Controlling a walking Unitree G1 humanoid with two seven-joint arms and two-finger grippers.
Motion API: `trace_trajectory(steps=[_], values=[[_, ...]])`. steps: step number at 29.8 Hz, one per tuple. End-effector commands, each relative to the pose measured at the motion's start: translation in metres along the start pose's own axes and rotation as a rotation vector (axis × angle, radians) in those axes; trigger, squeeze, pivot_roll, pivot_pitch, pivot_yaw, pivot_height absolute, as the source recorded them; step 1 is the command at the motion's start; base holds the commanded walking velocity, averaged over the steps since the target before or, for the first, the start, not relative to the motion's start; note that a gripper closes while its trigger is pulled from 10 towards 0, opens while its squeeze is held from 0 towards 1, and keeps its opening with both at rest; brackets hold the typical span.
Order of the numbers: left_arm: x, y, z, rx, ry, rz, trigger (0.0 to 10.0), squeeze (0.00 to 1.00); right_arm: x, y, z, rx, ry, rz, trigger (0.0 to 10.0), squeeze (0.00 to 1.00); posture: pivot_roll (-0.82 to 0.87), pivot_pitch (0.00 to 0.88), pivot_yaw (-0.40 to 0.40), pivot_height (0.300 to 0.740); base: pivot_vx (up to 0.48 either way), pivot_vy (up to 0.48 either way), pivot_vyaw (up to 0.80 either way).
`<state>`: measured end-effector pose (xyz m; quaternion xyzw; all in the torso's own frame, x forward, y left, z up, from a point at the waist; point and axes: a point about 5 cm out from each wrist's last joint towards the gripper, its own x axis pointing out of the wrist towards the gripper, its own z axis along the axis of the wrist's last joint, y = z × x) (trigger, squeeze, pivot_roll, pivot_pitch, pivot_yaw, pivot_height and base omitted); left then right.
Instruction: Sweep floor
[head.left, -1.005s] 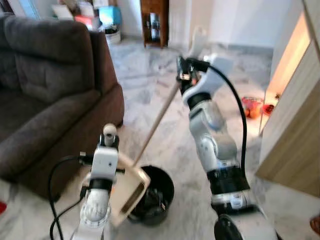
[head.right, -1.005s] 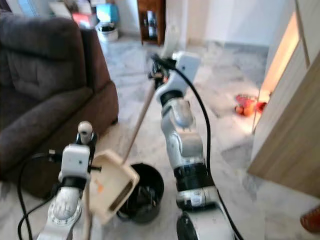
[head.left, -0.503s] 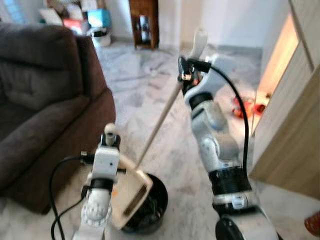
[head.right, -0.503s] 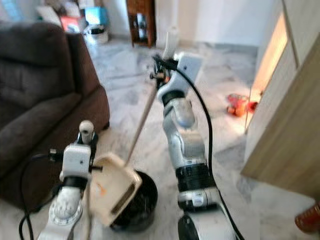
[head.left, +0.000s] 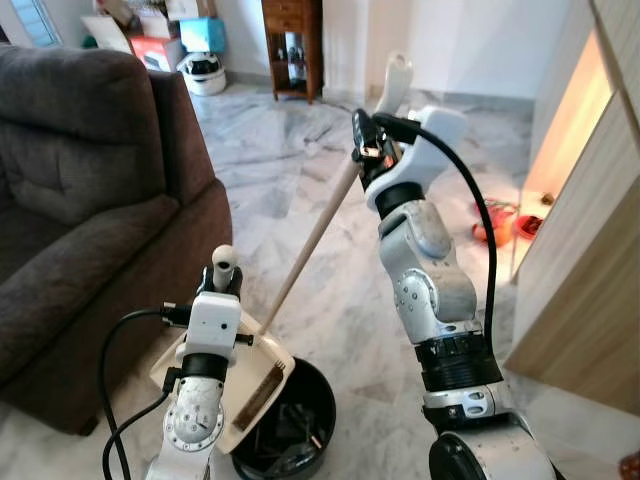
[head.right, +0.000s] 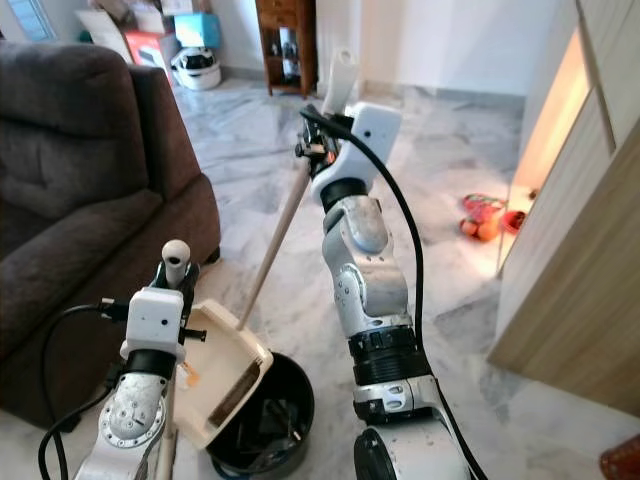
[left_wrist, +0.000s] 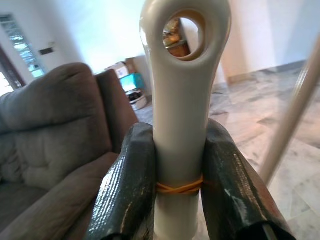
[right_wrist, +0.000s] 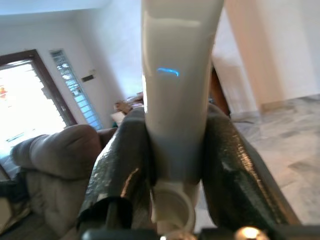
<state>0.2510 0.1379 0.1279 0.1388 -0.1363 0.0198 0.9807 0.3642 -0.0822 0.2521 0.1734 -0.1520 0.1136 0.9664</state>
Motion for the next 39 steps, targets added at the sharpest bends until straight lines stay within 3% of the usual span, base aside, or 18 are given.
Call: trace_trajectory(steps=[1,16,30,39], values=[[0.001,0.004,0.006,0.009,-0.035,0.011,10.0,0.0,0.002,0.021,0.014,0.021,-0.071,0.064,10.0,0.0,-0.14,0.0,0.084,0.74,0.0,0.0,0.0],[0.0,0.004,0.005,0.007,-0.035,0.009,10.0,0.0,-0.016,0.053,0.013,-0.02,-0.181,0.194,10.0,0.0,-0.14,0.0,0.085,0.74,0.0,0.0,0.0],[0.001,0.003,0.005,0.008,-0.035,0.003,10.0,0.0,-0.046,0.084,0.01,-0.159,-0.306,0.394,10.0,0.0,-0.14,0.0,0.085,0.74,0.0,0.0,0.0],[0.001,0.002,0.005,0.008,-0.036,0.0,10.0,0.0,-0.062,0.092,0.009,-0.083,-0.322,0.397,10.0,0.0,-0.14,0.0,0.085,0.74,0.0,0.0,0.0]])
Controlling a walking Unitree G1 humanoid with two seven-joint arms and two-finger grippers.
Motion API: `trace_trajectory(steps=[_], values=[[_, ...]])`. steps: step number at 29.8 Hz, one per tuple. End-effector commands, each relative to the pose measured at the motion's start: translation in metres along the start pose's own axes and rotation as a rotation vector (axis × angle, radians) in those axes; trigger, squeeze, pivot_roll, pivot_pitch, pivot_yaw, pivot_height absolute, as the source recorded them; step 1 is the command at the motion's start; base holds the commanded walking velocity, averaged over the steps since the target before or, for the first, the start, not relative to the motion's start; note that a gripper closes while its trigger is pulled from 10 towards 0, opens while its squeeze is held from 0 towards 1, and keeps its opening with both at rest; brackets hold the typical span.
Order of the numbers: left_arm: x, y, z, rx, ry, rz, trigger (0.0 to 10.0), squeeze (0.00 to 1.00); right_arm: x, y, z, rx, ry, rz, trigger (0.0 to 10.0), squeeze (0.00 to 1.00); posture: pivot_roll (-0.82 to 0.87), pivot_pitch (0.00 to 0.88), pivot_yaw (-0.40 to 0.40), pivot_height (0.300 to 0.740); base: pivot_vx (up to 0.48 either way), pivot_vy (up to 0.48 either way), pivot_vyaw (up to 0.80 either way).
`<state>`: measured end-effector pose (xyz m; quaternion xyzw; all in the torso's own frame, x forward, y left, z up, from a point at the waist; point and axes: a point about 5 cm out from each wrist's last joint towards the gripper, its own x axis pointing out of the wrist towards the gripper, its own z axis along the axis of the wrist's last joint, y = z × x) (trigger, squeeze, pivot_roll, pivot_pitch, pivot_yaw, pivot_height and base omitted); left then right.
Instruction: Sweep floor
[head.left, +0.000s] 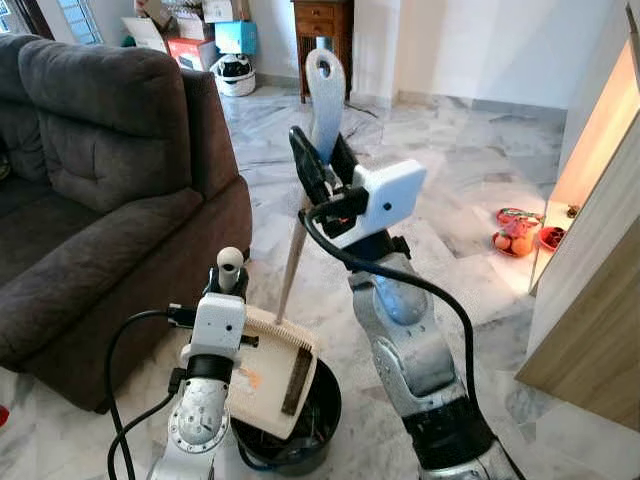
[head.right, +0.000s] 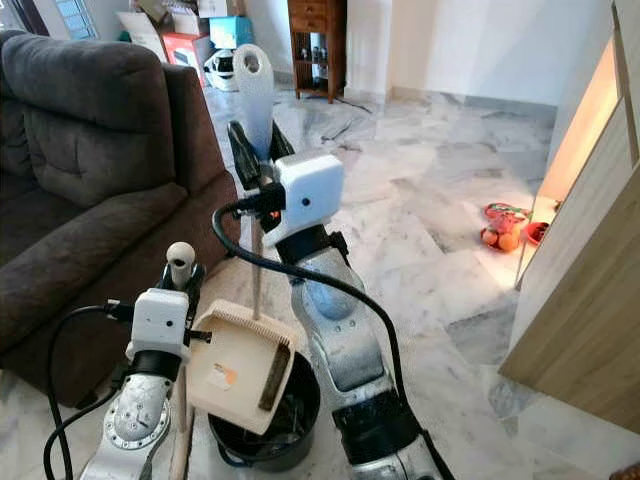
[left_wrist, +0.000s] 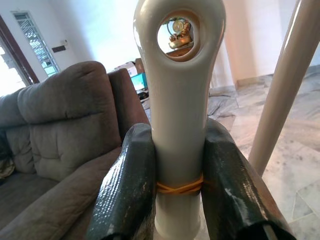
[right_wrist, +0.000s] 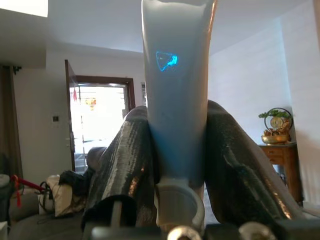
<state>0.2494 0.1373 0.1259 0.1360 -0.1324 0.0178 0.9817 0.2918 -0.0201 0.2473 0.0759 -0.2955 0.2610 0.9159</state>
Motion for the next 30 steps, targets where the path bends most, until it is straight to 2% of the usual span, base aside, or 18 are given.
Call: trace_trajectory(steps=[1,5,9,17,30], values=[[0.003,0.003,0.007,0.014,-0.044,0.004,10.0,0.0,0.006,0.014,0.021,0.061,-0.116,-0.003,10.0,0.0,-0.14,0.0,0.085,0.74,0.0,0.0,0.0],[0.003,0.003,0.007,0.014,-0.044,0.005,10.0,0.0,0.004,0.014,0.022,0.059,-0.127,-0.035,10.0,0.0,-0.14,0.0,0.085,0.74,0.0,0.0,0.0],[0.003,0.003,0.007,0.015,-0.044,0.005,10.0,0.0,0.002,0.017,0.031,0.001,-0.185,-0.037,10.0,0.0,-0.14,0.0,0.086,0.74,0.0,0.0,0.0],[0.003,0.003,0.007,0.015,-0.045,0.005,10.0,0.0,-0.003,0.035,0.04,-0.061,-0.265,0.041,10.0,0.0,-0.14,0.0,0.083,0.74,0.0,0.0,0.0],[0.004,0.003,0.007,0.016,-0.047,0.003,10.0,0.0,-0.009,0.049,0.049,-0.111,-0.349,0.115,10.0,0.0,-0.14,0.0,0.083,0.74,0.0,0.0,0.0]])
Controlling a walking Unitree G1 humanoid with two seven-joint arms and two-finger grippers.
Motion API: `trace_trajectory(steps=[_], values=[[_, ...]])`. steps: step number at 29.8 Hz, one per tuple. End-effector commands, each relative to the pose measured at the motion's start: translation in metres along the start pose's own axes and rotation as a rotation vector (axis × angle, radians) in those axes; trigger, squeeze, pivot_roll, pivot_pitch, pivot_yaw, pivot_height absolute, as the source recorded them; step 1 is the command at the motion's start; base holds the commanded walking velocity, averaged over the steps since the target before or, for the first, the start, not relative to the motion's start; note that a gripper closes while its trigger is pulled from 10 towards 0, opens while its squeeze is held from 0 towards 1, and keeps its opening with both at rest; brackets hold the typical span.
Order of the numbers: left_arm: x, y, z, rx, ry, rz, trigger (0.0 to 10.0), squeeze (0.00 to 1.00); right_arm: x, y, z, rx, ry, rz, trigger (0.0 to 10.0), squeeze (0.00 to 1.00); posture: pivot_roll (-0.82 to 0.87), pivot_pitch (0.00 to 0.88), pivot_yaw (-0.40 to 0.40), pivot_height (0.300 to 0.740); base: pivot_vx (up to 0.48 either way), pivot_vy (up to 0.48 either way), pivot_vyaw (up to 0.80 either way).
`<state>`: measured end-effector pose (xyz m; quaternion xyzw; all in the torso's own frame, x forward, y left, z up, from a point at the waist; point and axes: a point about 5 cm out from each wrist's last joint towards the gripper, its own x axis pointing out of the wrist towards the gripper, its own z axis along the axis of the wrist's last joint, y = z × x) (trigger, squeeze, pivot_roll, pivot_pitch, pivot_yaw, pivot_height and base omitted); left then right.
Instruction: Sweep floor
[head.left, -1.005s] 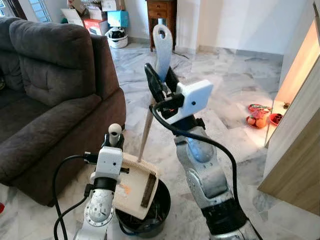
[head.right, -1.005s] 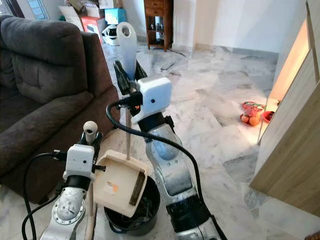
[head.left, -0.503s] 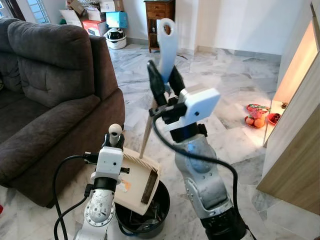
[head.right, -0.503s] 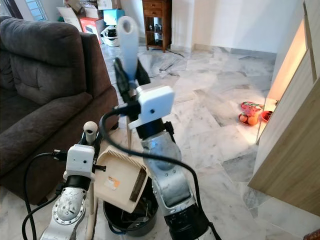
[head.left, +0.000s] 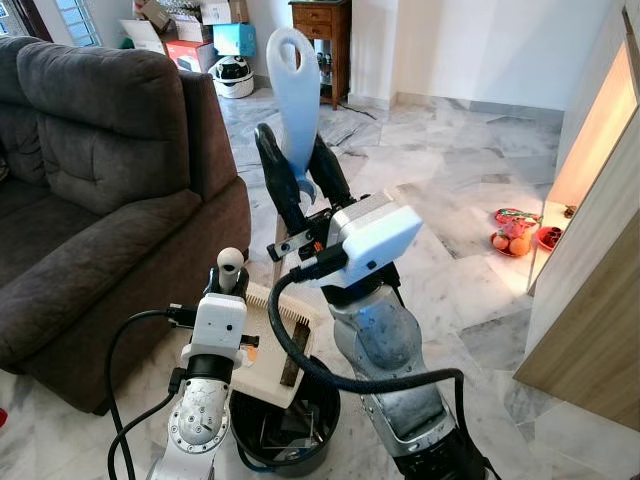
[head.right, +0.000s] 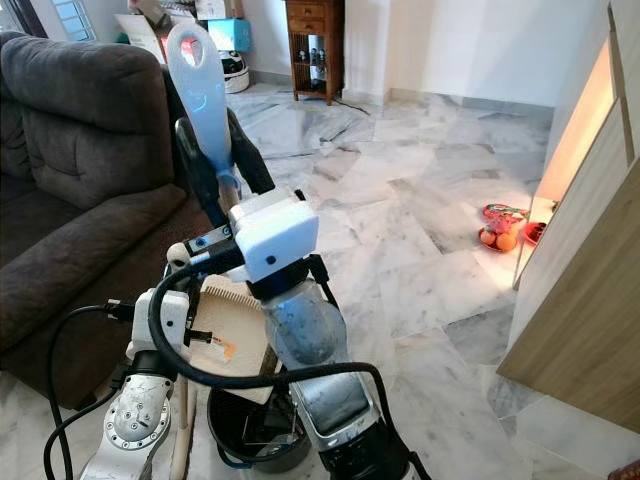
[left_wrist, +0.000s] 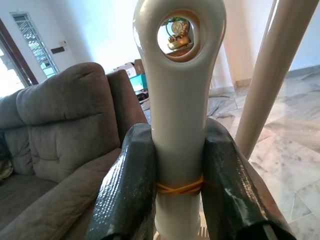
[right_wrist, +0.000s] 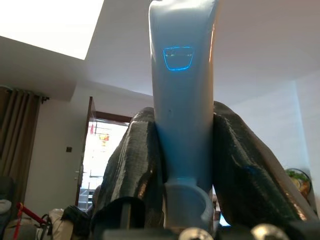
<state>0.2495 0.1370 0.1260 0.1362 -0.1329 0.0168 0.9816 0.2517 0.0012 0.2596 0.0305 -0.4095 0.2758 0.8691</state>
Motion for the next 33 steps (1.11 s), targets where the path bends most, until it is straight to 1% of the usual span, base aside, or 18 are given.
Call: trace_trajectory(steps=[1,4,7,10,14,21,23,33], values=[[0.004,0.003,0.007,0.015,-0.046,0.005,10.0,0.0,0.008,0.007,0.026,0.003,-0.15,0.014,10.0,0.0,-0.14,0.0,0.083,0.74,0.0,0.0,0.0],[0.003,0.003,0.007,0.015,-0.045,0.004,10.0,0.0,0.006,0.012,0.031,-0.022,-0.187,0.041,10.0,0.0,-0.13,0.0,0.082,0.74,0.0,0.0,0.0],[0.003,0.003,0.005,0.016,-0.043,0.005,10.0,0.0,0.005,0.016,0.032,-0.016,-0.195,0.057,10.0,0.0,-0.13,0.0,0.082,0.74,0.0,0.0,0.0],[0.003,0.004,0.005,0.016,-0.041,0.006,10.0,0.0,0.003,0.023,0.036,-0.04,-0.23,0.109,10.0,0.0,-0.13,0.0,0.082,0.74,0.0,0.0,0.0],[0.003,0.003,0.006,0.016,-0.042,0.006,10.0,0.0,0.002,0.023,0.034,-0.01,-0.212,0.097,10.0,0.0,-0.13,0.0,0.08,0.74,0.0,0.0,0.0],[0.003,0.003,0.006,0.017,-0.044,0.007,10.0,0.0,0.001,0.024,0.038,-0.033,-0.246,0.105,10.0,0.0,-0.13,0.0,0.079,0.74,0.0,0.0,0.0],[0.003,0.003,0.006,0.017,-0.044,0.008,10.0,0.0,0.0,0.026,0.042,-0.063,-0.279,0.127,10.0,0.0,-0.13,0.0,0.079,0.74,0.0,0.0,0.0],[0.003,0.004,0.006,0.018,-0.044,0.01,10.0,0.0,-0.002,0.032,0.045,-0.069,-0.312,0.153,10.0,0.0,-0.13,0.0,0.076,0.74,0.0,0.0,0.0]])
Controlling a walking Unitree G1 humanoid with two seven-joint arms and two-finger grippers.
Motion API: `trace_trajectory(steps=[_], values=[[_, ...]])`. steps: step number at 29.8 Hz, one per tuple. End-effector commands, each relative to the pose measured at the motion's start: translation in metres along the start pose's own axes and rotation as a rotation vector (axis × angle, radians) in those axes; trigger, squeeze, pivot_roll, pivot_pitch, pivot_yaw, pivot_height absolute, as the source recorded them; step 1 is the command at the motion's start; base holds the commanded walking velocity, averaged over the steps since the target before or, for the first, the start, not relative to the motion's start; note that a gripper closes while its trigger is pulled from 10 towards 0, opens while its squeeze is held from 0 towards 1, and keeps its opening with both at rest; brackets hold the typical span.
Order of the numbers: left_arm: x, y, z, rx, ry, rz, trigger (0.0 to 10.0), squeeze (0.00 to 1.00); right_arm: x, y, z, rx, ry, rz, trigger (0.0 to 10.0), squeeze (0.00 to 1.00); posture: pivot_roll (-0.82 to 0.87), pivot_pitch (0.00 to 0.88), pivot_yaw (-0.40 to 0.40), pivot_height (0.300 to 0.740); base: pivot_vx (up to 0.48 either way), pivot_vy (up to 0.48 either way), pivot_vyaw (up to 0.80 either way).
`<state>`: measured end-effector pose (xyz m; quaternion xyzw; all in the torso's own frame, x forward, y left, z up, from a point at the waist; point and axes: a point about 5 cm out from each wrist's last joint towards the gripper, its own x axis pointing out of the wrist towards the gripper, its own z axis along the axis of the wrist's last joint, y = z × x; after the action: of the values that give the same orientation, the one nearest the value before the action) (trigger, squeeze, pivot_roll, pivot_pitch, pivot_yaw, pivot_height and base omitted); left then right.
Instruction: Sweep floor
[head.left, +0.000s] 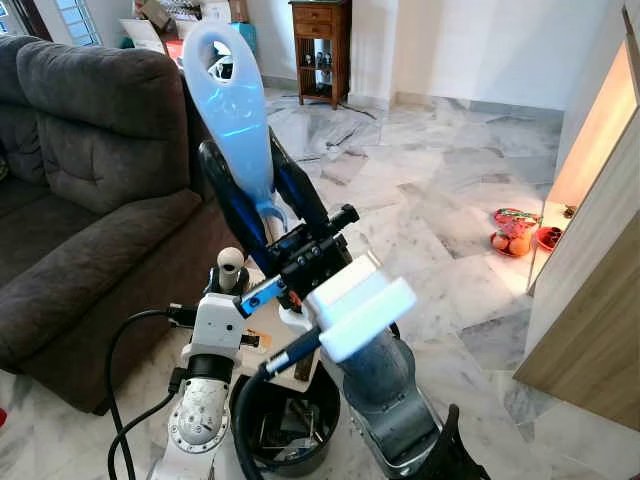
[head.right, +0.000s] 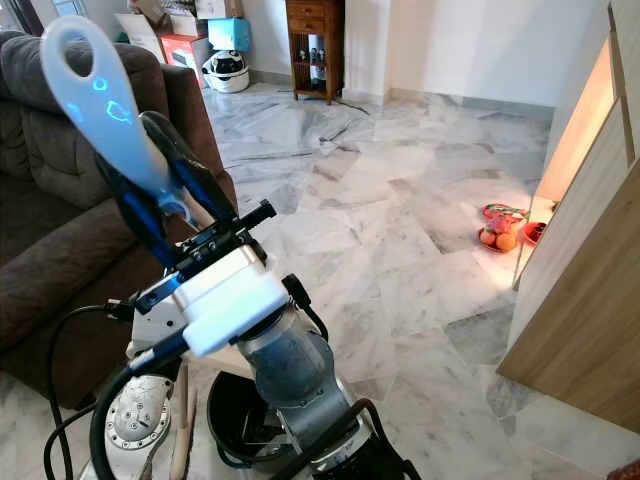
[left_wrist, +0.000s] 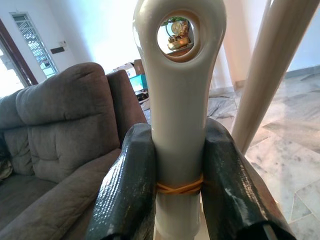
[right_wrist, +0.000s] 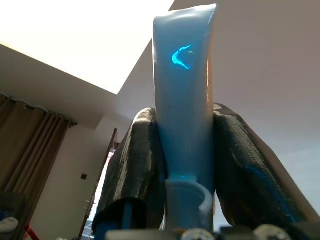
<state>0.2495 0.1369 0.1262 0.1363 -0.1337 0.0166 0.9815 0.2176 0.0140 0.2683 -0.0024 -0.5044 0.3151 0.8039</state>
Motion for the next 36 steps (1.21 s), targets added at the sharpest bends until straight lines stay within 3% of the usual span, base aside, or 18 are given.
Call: trace_trajectory(steps=[1,26,34,36], values=[[0.003,0.004,0.006,0.018,-0.042,0.011,10.0,0.0,0.008,0.003,0.019,-0.002,-0.116,0.012,10.0,0.0,-0.13,0.0,0.075,0.74,0.0,0.0,0.0],[0.004,0.003,0.006,0.018,-0.046,0.009,10.0,0.0,0.007,0.005,0.022,-0.051,-0.159,0.022,10.0,0.0,-0.13,0.0,0.073,0.74,0.0,0.0,0.0],[0.004,0.002,0.006,0.018,-0.046,0.002,10.0,0.0,0.007,0.003,0.01,-0.066,-0.098,0.017,10.0,0.0,-0.13,0.0,0.074,0.74,0.0,0.0,0.0],[0.005,0.001,0.006,0.025,-0.047,-0.005,10.0,0.0,0.012,-0.01,-0.003,-0.144,-0.054,-0.032,10.0,0.0,-0.13,0.0,0.075,0.74,0.0,0.0,0.0]])
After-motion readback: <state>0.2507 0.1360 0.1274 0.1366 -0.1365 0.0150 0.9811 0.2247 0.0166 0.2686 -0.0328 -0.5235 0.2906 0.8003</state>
